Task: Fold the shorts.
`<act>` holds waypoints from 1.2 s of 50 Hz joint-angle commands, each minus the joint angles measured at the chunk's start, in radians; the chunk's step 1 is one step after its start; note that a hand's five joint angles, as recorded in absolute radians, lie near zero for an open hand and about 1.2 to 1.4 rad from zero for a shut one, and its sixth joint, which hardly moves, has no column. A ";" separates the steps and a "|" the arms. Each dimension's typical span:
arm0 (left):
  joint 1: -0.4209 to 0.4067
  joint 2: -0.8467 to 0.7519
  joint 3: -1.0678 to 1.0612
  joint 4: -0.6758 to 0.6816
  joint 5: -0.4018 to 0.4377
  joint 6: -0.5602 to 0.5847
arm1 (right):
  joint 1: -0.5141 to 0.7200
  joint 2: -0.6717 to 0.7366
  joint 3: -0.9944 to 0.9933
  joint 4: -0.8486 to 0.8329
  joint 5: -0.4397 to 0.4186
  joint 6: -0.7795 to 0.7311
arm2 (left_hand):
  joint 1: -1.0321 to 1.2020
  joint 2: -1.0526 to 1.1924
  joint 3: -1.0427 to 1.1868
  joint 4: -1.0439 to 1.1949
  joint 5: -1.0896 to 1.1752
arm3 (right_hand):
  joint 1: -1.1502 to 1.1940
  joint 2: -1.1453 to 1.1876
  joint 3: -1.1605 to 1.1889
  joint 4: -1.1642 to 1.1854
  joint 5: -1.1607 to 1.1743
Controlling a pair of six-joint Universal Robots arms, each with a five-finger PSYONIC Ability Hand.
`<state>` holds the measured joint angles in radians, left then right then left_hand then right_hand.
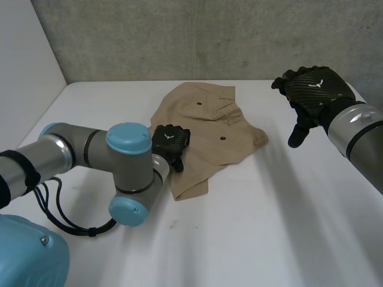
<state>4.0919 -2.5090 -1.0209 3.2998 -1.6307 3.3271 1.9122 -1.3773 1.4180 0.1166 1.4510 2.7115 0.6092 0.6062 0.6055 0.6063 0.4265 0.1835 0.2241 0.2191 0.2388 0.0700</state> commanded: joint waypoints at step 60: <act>-0.085 0.610 -0.058 -0.065 -0.081 -0.247 | -0.048 -0.077 -0.021 -0.020 0.091 0.011 | 0.787 0.790 0.791 0.790 0.795 | -0.009 -0.050 -0.045 -0.064 -0.070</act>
<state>3.9455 -1.7423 -1.1050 3.2231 -1.6975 3.0749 1.8612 -1.4555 1.3896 0.0964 1.5451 2.7239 1.1405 1.1983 1.1878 1.1997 0.9929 0.1835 0.2241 0.2191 0.2388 0.0699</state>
